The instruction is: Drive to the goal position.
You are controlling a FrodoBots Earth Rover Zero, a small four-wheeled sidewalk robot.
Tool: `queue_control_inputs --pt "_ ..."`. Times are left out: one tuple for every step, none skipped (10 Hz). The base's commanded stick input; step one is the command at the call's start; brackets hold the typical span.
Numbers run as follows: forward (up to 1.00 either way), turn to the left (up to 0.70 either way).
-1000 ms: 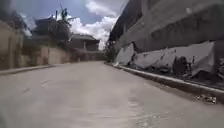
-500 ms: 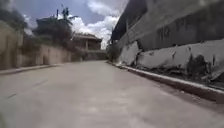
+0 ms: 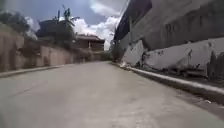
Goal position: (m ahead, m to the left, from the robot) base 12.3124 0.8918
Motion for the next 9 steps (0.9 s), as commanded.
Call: queue_control_inputs --pt "1.0 0.0" --pt "1.0 -0.02" --pt "1.0 -0.02" --pt "1.0 -0.01" --pt "1.0 0.0" --pt "1.0 0.0" --pt "1.0 -0.02" --pt "1.0 -0.02" --pt "1.0 -0.02"
